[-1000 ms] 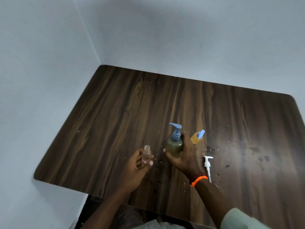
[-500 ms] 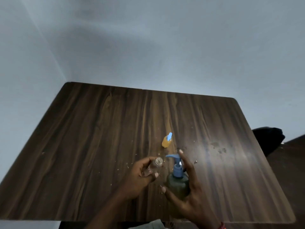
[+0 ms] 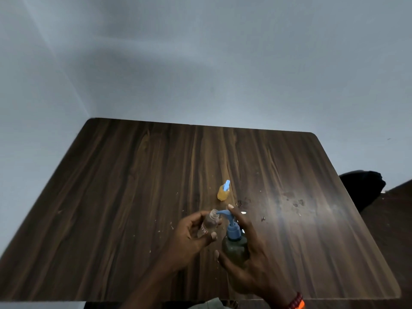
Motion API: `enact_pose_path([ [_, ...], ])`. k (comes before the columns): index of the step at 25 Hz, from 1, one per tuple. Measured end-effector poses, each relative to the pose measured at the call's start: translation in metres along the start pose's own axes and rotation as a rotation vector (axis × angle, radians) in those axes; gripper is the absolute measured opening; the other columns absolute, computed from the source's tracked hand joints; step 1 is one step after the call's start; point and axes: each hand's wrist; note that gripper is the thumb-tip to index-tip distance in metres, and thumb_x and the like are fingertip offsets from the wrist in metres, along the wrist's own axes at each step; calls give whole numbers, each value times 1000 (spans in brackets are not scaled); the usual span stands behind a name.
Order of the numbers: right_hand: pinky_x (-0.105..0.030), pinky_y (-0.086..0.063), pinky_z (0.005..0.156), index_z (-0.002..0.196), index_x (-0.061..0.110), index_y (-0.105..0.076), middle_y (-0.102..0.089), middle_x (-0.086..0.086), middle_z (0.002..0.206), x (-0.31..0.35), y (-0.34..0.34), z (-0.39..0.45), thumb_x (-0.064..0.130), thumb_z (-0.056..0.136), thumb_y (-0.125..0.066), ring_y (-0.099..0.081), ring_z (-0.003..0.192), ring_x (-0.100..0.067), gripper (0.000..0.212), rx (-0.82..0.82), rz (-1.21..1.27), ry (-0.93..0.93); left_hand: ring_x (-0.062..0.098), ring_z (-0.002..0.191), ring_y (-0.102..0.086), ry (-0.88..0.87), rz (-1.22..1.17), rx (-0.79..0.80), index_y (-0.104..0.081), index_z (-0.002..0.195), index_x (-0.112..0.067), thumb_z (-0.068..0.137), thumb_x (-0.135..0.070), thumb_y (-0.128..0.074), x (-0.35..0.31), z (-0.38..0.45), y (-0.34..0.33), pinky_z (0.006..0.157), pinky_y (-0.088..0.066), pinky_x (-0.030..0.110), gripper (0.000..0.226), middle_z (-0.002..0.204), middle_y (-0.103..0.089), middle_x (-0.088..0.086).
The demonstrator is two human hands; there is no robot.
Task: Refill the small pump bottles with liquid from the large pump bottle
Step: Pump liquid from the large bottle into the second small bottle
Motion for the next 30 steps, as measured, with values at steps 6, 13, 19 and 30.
enact_pose_path([
  [6,-33,-53,107,147,41,-30,-54,14,144,3,0,1,28,82,-83,-60,127,-8,85,17,-68,15,12,125,-69,-52,67,-2,-70,120,-44,83,-34,-78,1,-2,0,106,-57,45,39,128,-75,-11],
  [13,-26,-54,103,140,47,-31,-58,8,135,9,-2,3,30,83,-83,-65,114,-7,80,26,-125,-25,10,124,-68,-91,60,2,-70,121,-43,86,-33,-77,0,-3,1,103,-58,34,37,128,-74,-11],
  [19,-26,-55,102,140,19,-42,-58,7,133,13,-3,2,31,83,-82,-64,113,-5,71,56,-141,-24,14,121,-71,-122,47,-29,-71,120,-43,87,-31,-79,0,-4,3,96,-62,29,36,125,-76,-10],
  [30,-32,-56,101,141,27,-37,-60,2,130,16,-1,-1,28,83,-83,-65,110,-12,74,35,-194,-31,17,120,-71,-123,40,-14,-72,120,-37,86,-23,-79,-3,-6,2,100,-60,36,37,124,-77,-6],
])
Point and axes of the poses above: each hand's wrist, its own z-axis towards the middle knuckle, its own y-axis out of the back of the hand, x = y × z
